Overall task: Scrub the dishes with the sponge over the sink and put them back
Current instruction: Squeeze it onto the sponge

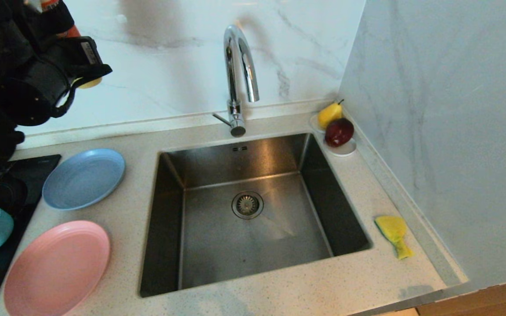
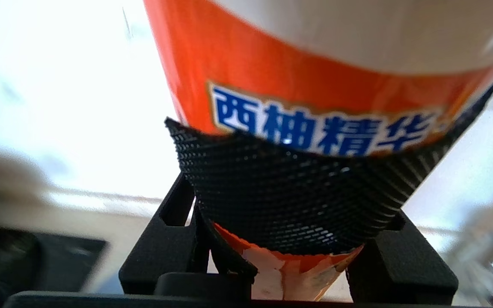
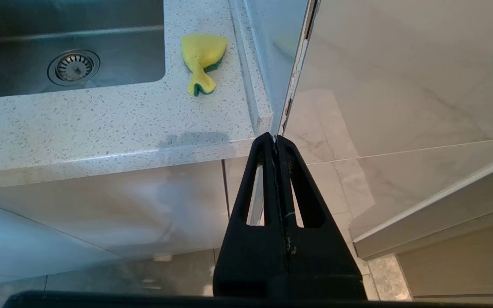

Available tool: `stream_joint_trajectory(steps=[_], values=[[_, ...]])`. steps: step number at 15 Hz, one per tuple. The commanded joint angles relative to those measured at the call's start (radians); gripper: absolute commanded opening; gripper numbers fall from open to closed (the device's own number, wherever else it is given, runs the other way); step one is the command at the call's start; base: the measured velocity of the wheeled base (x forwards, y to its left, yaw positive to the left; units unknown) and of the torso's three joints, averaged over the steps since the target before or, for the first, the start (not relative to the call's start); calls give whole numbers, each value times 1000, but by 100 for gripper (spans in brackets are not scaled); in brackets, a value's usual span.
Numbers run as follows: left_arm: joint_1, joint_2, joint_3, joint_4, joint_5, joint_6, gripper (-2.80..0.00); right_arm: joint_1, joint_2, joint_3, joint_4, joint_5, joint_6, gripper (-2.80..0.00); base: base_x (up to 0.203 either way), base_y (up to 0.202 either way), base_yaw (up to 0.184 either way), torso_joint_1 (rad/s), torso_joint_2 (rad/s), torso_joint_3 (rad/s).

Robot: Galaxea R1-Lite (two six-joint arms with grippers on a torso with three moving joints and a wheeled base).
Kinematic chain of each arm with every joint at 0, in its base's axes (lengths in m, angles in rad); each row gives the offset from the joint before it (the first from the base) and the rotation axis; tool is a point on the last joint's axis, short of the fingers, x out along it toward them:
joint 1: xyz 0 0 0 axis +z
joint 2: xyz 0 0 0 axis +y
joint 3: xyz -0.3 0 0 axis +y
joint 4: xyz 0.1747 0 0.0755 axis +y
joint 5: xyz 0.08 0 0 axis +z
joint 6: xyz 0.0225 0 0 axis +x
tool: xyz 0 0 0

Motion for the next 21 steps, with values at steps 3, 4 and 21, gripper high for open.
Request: stream_joint_trajectory(steps=[3, 4, 21], values=[[-121, -217, 20, 123, -5, 102, -280, 0, 0, 0, 0, 1, 0, -280, 0, 0, 0, 0, 0, 0], [-148, -242, 20, 155, -12, 125, -280, 0, 0, -1, 0, 1, 0, -280, 0, 0, 0, 0, 0, 0], [-535, -221, -57, 362, -11, 341, -280, 0, 0, 0, 0, 1, 0, -280, 0, 0, 0, 0, 0, 0]])
